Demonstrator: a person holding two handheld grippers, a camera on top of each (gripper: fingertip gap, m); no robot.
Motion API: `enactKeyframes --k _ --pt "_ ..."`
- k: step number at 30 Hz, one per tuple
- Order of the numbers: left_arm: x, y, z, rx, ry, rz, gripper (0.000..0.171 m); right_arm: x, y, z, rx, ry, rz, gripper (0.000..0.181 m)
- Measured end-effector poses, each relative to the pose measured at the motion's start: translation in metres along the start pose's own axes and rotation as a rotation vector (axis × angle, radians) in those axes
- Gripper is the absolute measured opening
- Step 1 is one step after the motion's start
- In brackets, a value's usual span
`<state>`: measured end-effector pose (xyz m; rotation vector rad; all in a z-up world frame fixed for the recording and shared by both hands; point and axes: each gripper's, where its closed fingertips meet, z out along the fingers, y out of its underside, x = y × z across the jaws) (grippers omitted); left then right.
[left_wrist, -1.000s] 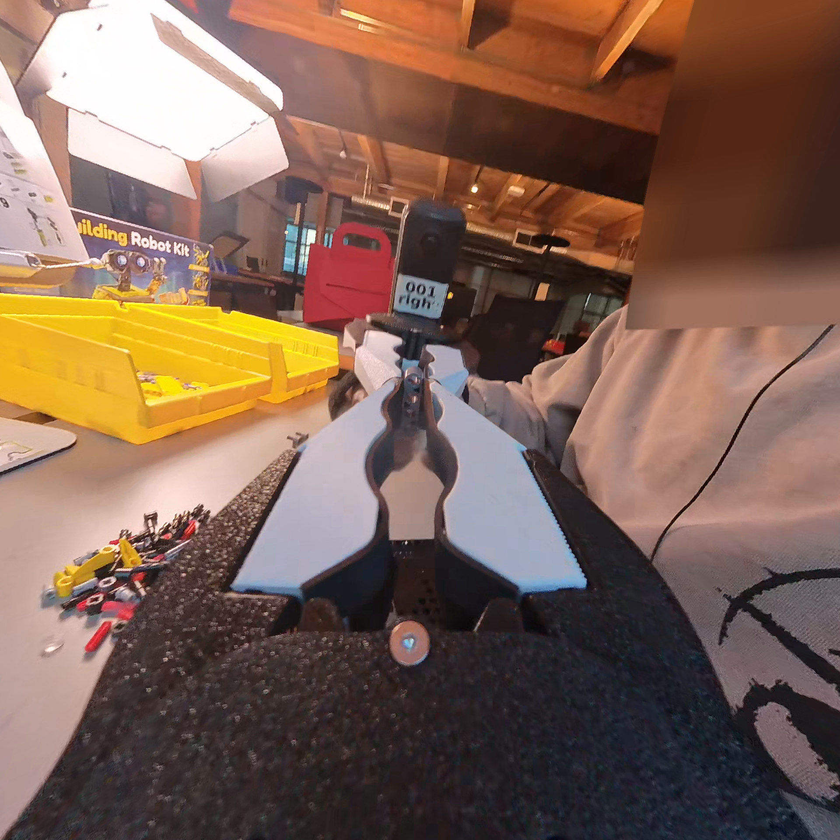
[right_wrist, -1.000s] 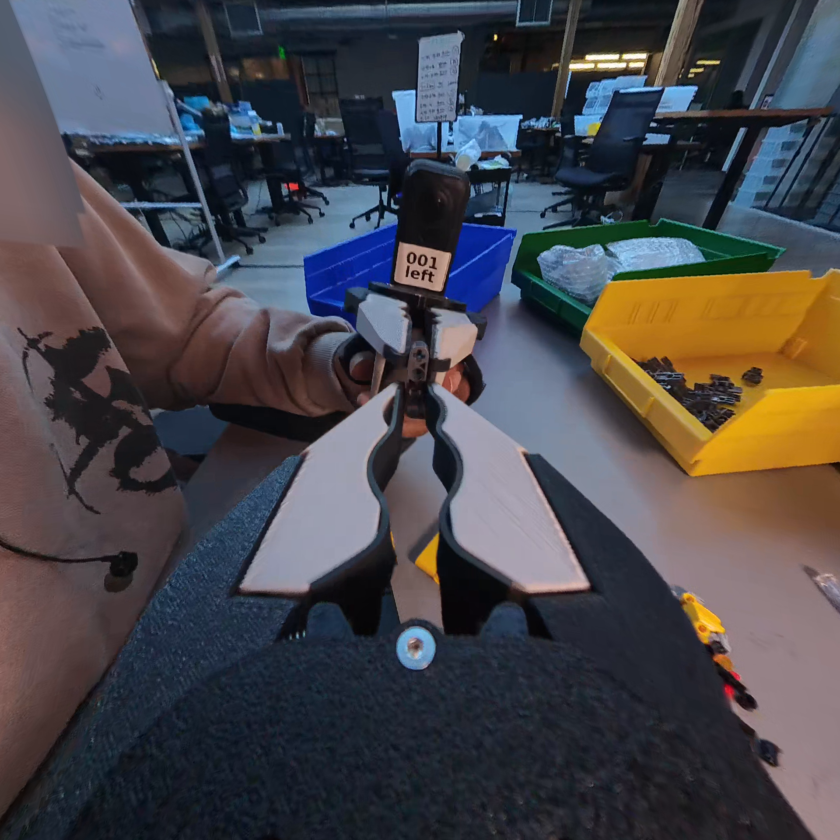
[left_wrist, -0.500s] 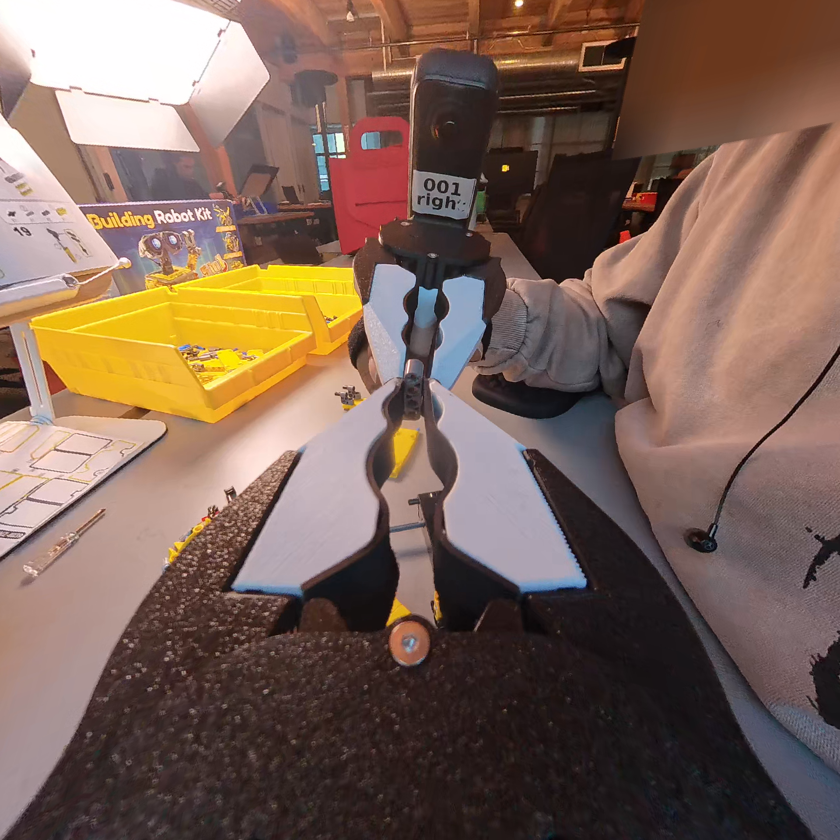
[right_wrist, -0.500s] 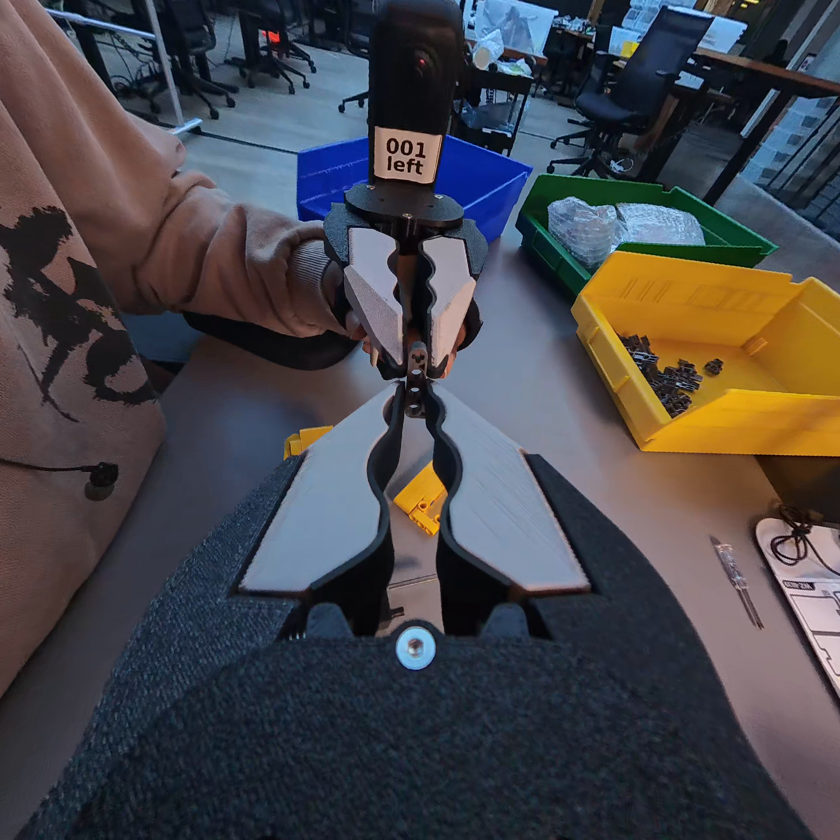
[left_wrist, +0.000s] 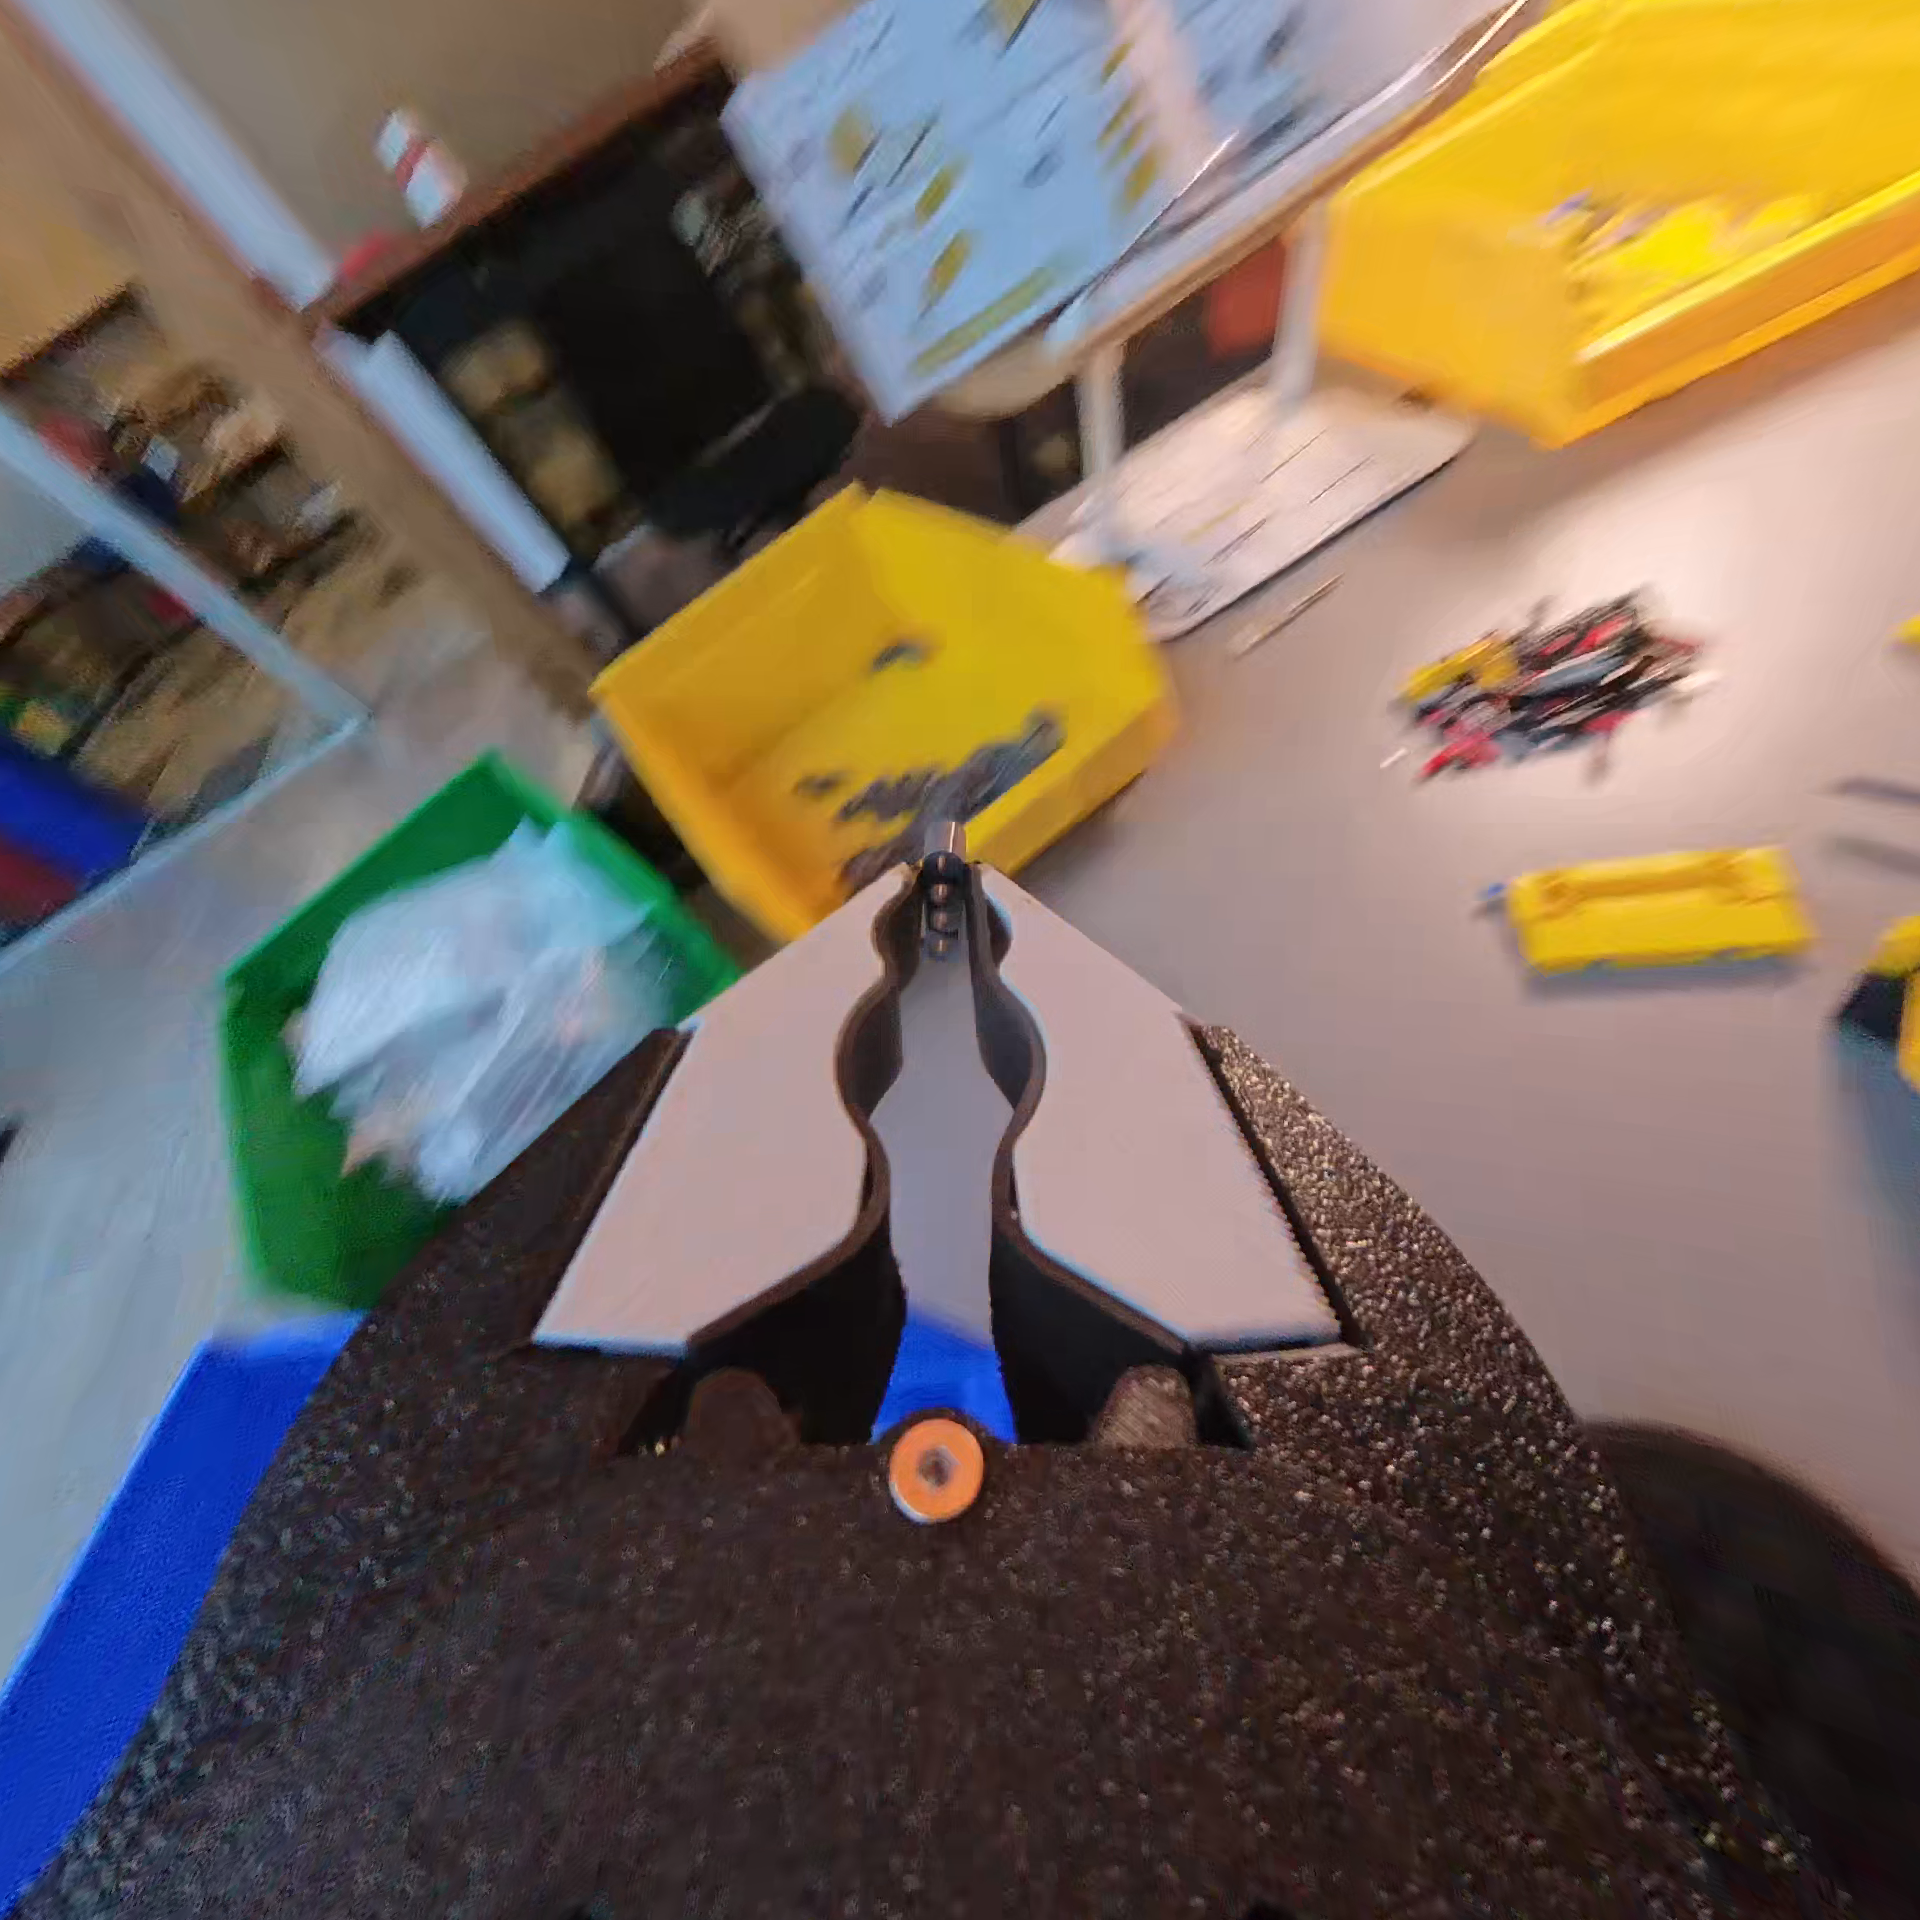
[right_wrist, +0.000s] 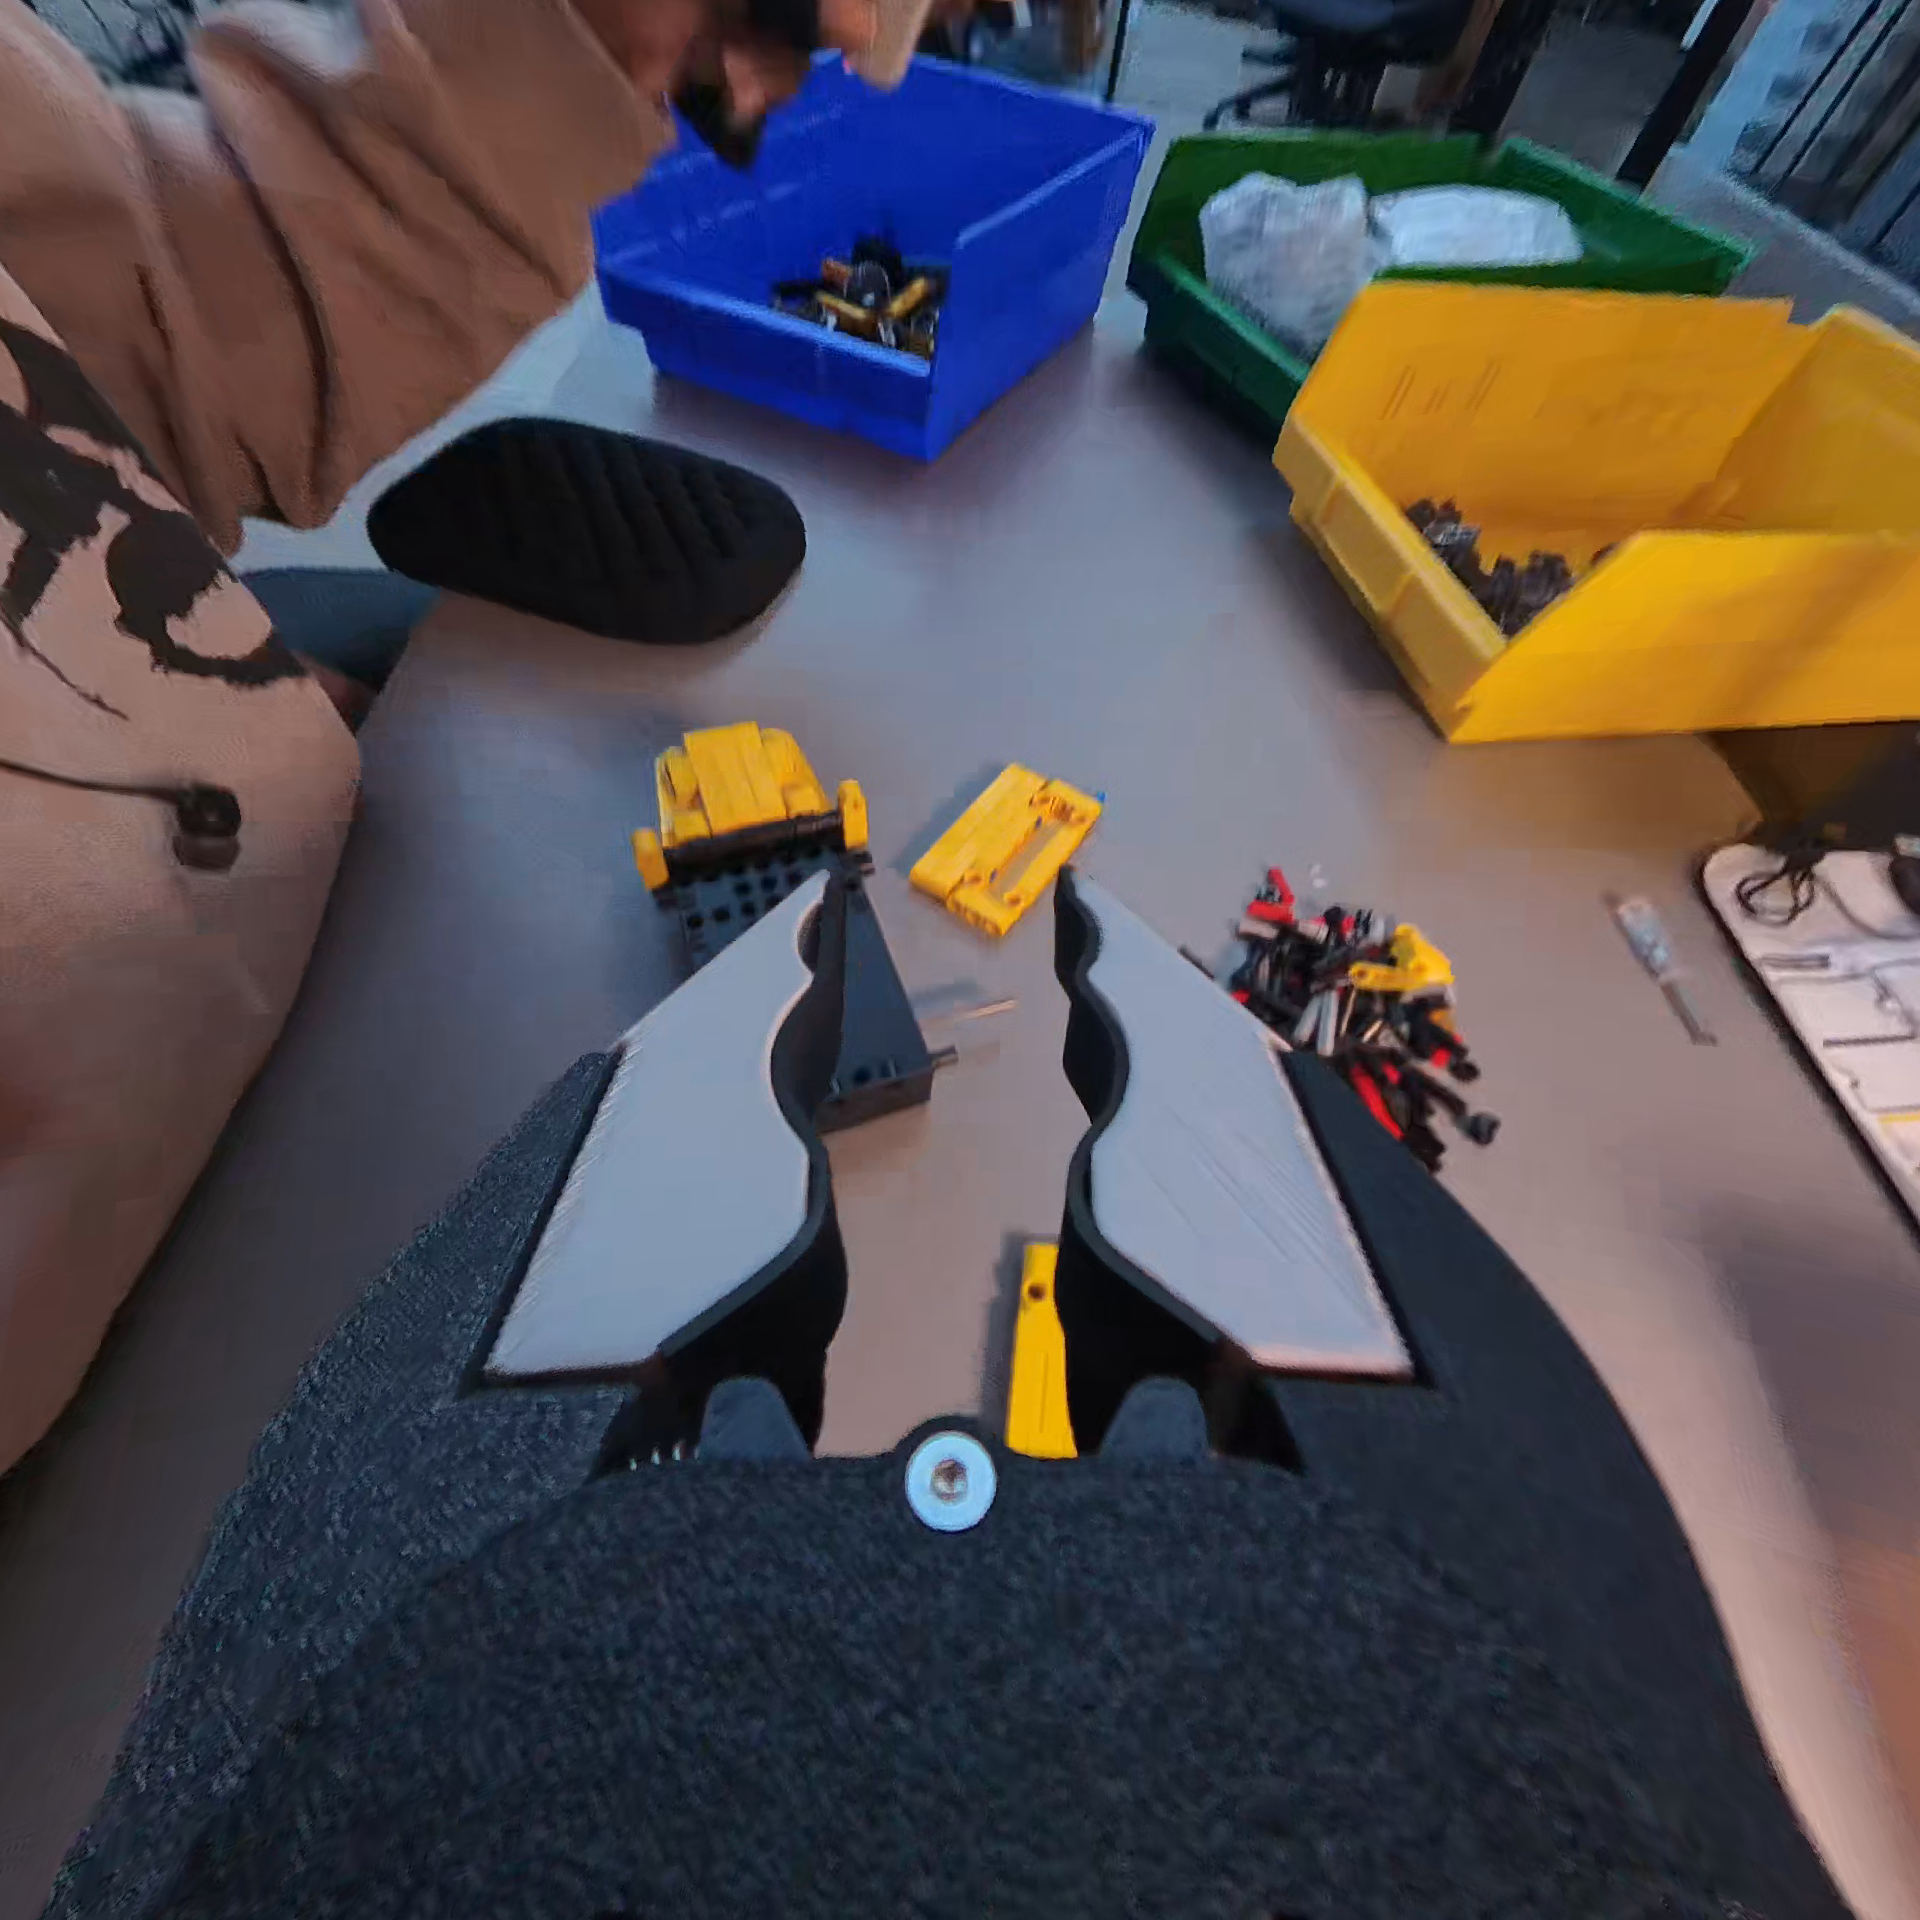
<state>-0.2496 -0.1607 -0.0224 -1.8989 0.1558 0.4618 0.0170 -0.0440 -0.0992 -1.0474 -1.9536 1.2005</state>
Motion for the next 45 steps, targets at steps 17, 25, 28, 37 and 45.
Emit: enactKeyframes --k 17,25,28,37,45 --pt "-0.042 0.08 -0.004 -0.248 -0.121 -0.215 0.025 0.007 0.06 0.001 -0.216 0.05 0.013 0.051" --pt "0.146 -0.004 0.066 -0.038 0.708 -0.039 0.035 0.067 0.075 -0.022 -0.21 0.306 0.027 0.042" --pt "0.189 0.027 0.094 -0.217 0.85 0.059 0.037 0.076 0.076 -0.029 -0.168 0.345 0.06 0.04" --pt "0.215 0.07 0.116 -0.38 0.885 -0.074 0.025 0.077 0.054 -0.028 -0.014 0.364 0.078 0.032" --pt "0.226 0.066 0.113 -0.368 0.915 -0.082 0.006 0.042 0.032 0.031 -0.036 0.219 0.036 0.032"
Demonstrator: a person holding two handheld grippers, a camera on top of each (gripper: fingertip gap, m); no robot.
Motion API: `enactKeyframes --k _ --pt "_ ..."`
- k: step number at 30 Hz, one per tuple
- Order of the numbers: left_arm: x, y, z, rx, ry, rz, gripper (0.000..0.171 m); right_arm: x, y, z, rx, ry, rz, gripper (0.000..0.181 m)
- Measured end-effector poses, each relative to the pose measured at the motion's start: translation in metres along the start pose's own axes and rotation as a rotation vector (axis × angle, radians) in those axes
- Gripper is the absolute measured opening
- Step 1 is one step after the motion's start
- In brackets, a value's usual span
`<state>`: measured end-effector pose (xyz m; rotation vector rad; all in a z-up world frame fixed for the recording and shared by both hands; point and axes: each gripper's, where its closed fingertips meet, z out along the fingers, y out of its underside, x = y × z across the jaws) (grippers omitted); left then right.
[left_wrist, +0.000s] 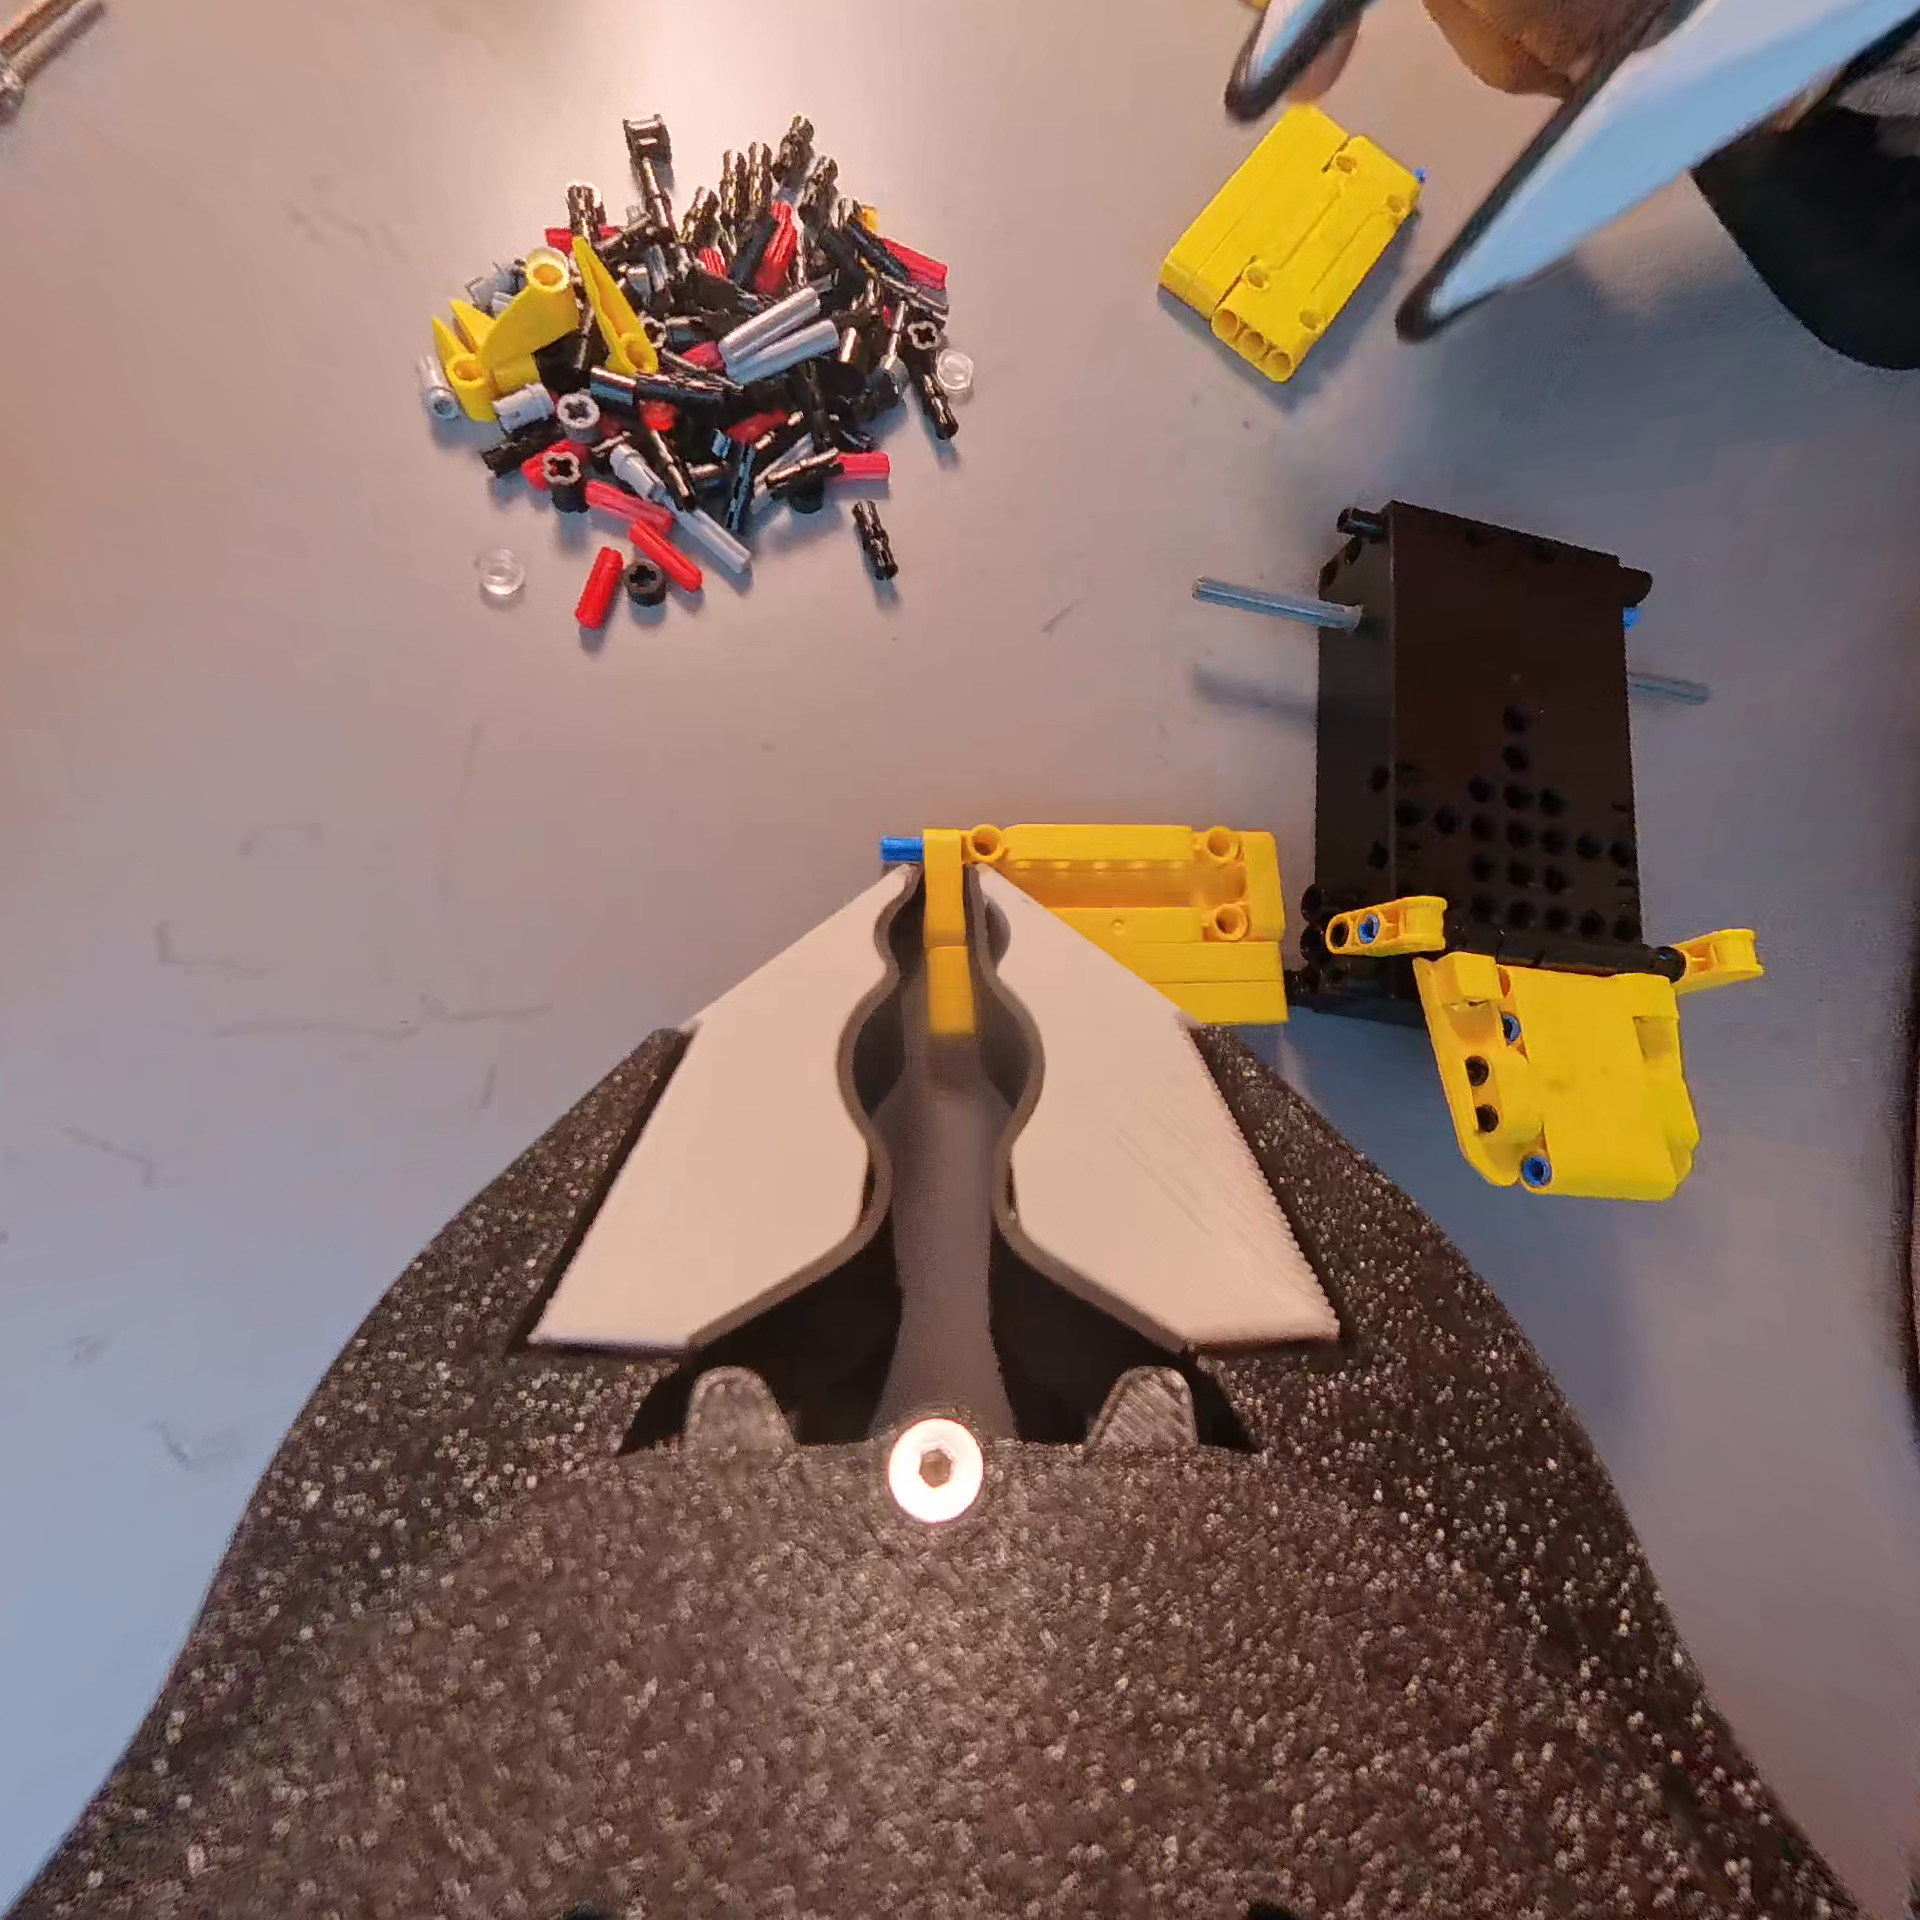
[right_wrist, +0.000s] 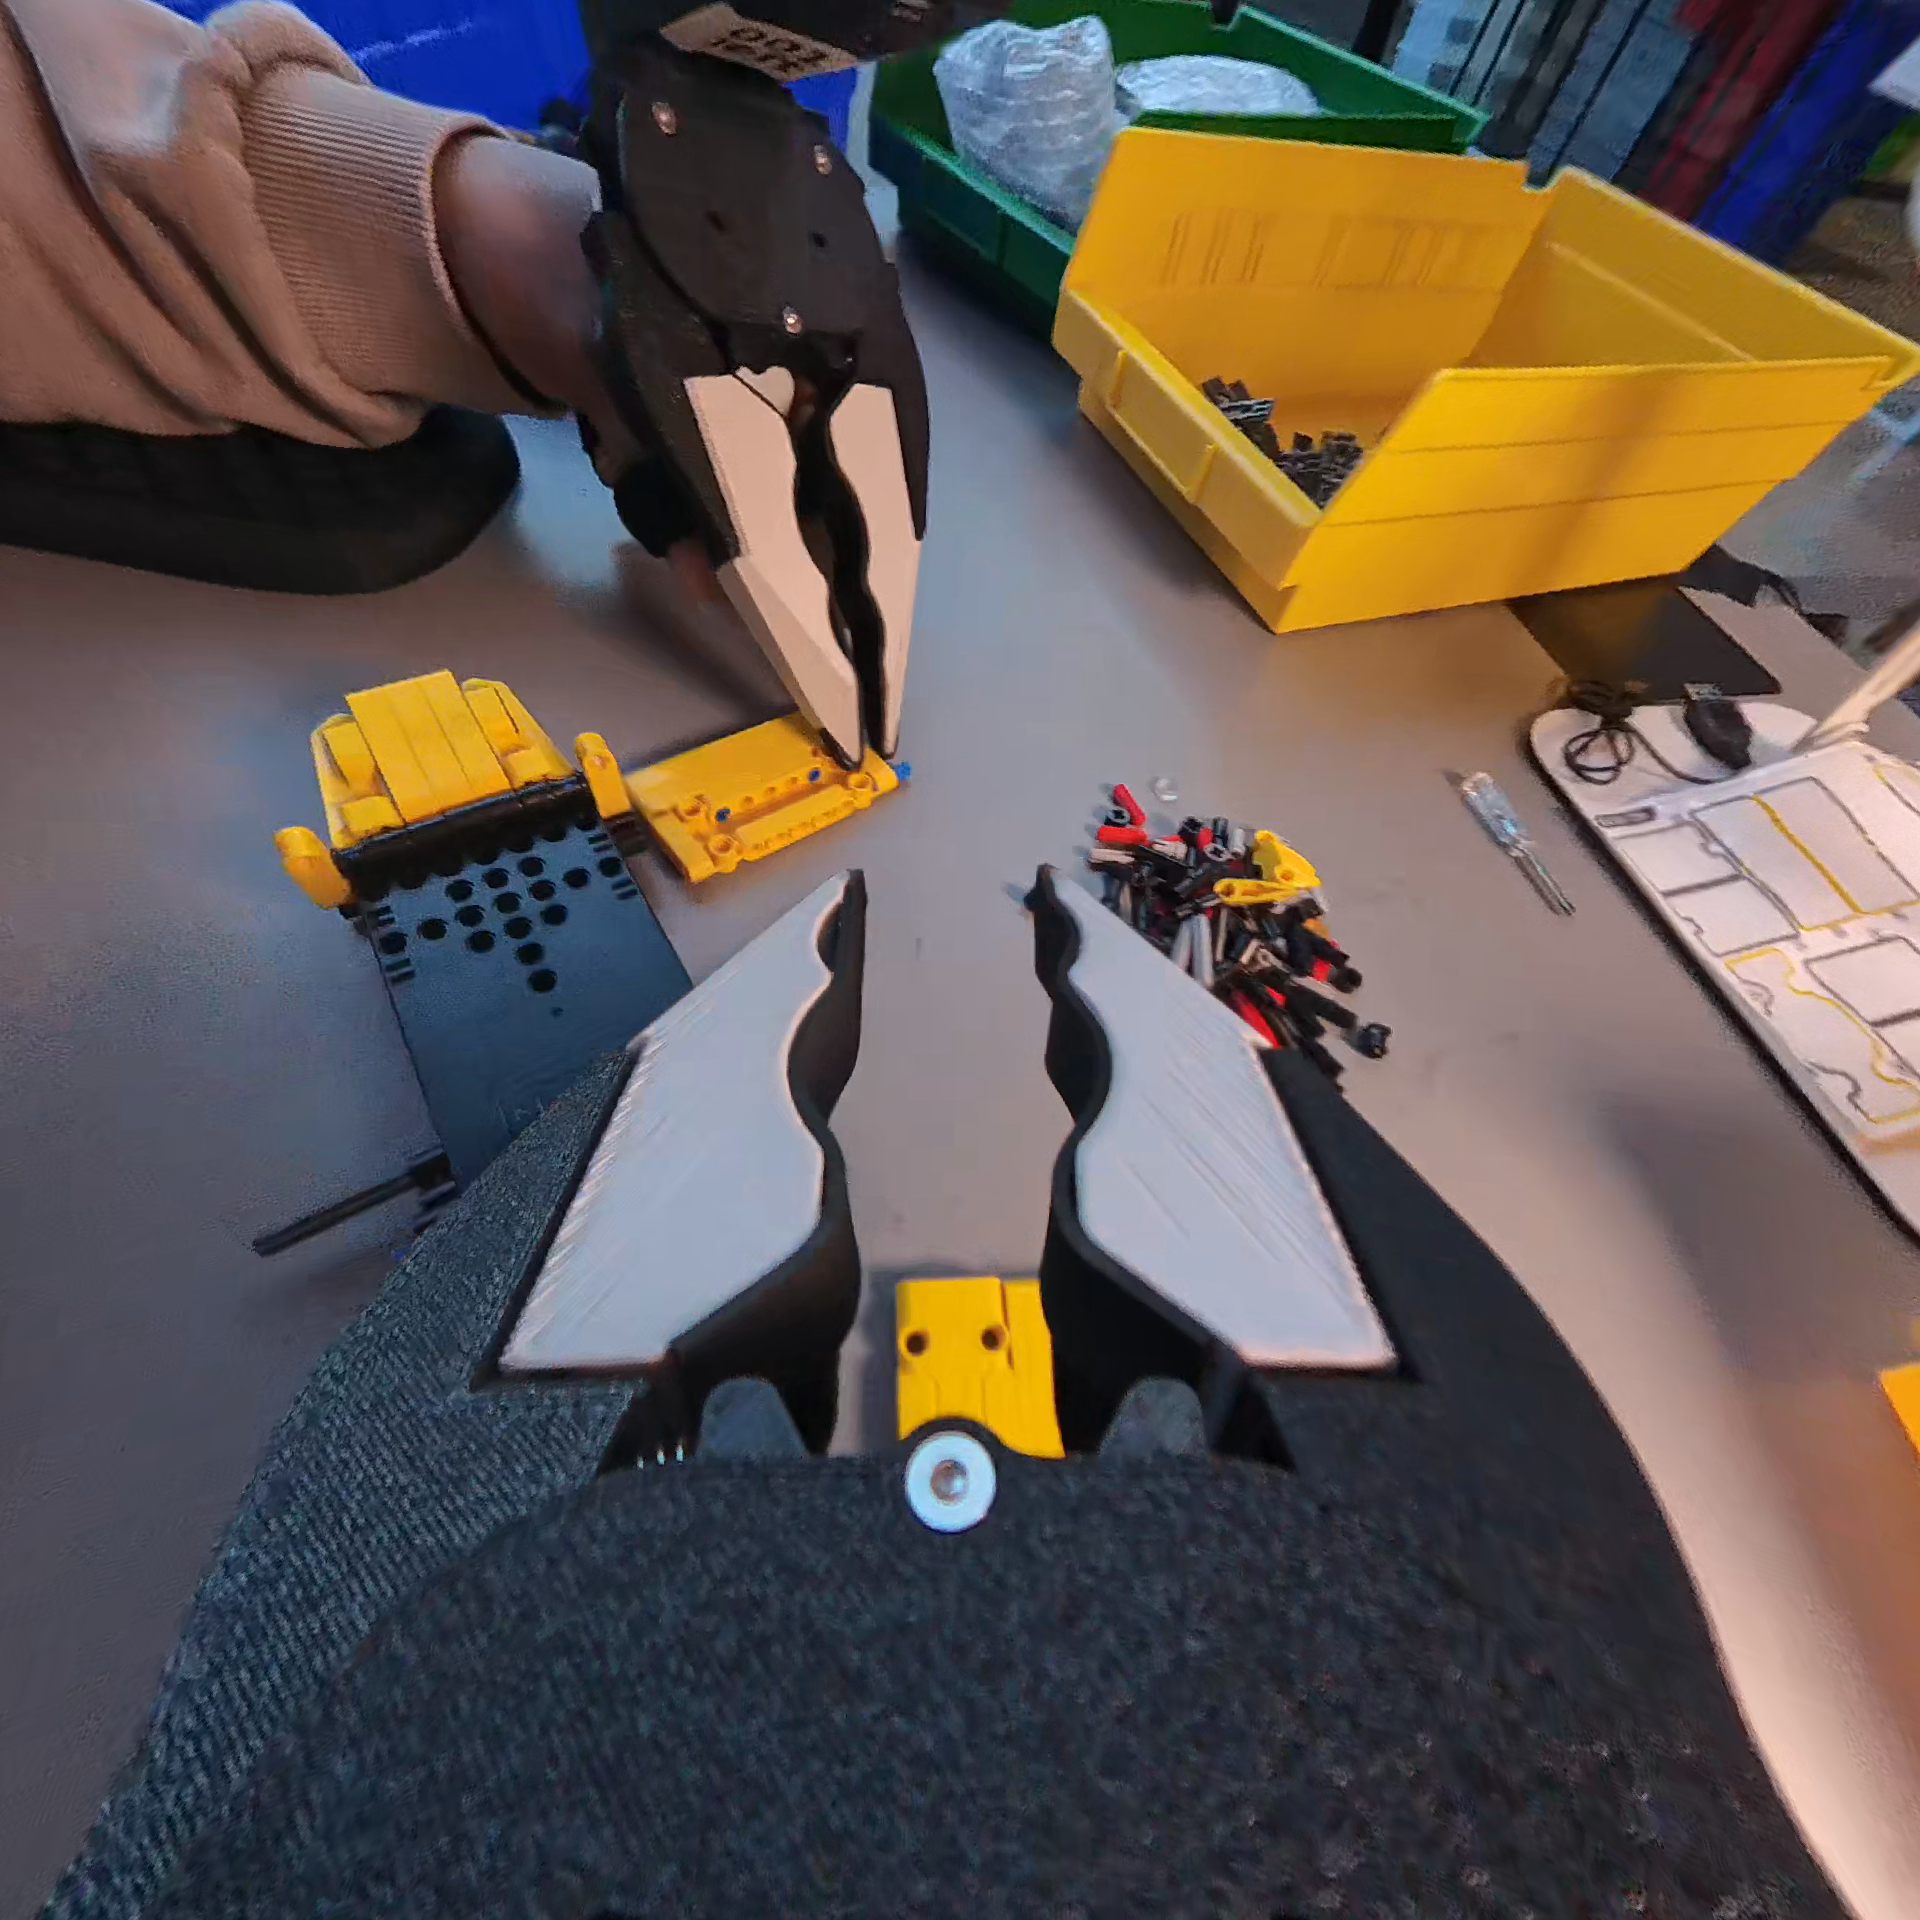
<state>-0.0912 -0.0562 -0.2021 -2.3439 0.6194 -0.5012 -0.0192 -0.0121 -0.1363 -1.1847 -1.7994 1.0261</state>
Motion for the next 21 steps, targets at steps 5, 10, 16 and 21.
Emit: enactKeyframes --k 5,10,16,21 --pt "-0.001 -0.003 0.001 -0.017 -0.058 0.09 0.006 -0.027 -0.005 0.04 -0.143 -0.081 -0.014 0.032" --pt "-0.002 -0.027 -0.021 0.099 -0.209 0.252 0.005 -0.026 -0.007 0.07 -0.217 -0.091 0.059 0.034" --pt "0.024 -0.062 -0.05 0.292 -0.278 0.45 0.0 -0.021 -0.022 0.072 -0.115 -0.157 0.194 0.007" --pt "0.038 -0.087 -0.078 0.565 -0.16 0.365 0.021 -0.019 -0.05 0.051 0.101 -0.25 0.266 0.007"
